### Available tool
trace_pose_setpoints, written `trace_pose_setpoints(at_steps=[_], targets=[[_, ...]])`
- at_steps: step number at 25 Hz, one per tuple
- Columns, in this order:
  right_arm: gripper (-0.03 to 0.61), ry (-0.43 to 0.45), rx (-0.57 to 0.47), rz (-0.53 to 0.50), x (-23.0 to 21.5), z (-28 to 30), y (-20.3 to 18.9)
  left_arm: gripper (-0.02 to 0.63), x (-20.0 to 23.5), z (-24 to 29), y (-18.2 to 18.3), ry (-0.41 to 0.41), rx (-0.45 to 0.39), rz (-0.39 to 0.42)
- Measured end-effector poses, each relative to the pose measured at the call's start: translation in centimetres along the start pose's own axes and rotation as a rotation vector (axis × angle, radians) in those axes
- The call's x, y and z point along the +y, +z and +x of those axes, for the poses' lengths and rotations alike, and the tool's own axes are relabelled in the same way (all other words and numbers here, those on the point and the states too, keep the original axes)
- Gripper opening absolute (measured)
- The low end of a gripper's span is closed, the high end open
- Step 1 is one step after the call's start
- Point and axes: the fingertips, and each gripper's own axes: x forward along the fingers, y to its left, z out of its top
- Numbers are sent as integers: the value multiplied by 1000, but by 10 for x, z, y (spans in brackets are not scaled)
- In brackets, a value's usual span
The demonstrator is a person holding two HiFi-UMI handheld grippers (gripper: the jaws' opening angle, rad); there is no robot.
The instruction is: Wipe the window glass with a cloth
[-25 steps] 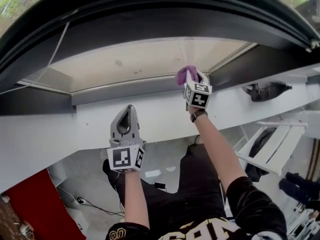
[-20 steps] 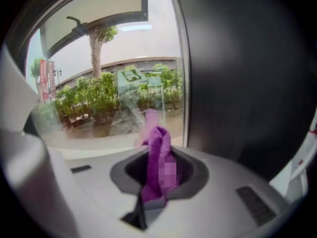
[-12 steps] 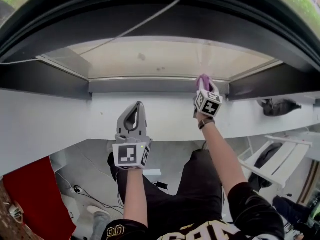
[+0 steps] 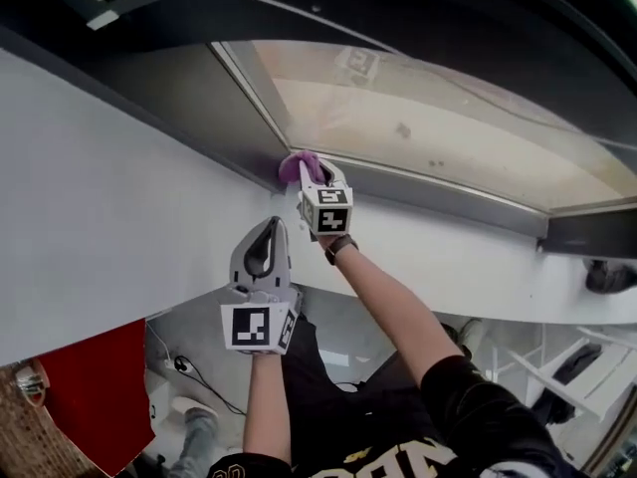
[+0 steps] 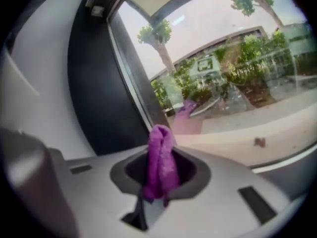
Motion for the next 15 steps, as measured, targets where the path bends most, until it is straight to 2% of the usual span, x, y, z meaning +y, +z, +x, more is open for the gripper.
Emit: trace_pose_setpoints(at_steps=[3, 7, 11, 15], targets=[[77, -64, 26, 48, -1, 32, -11, 9, 17, -6, -4, 3, -4, 6], [77, -146, 38, 71, -44, 17, -15, 9, 10, 0, -13, -23, -2, -22], [77, -224, 19, 70, -117, -47, -8, 9, -37, 23, -15, -103, -3, -48], [77, -347, -19, 98, -223, -138, -1, 9, -119, 50, -16, -204, -9, -55]])
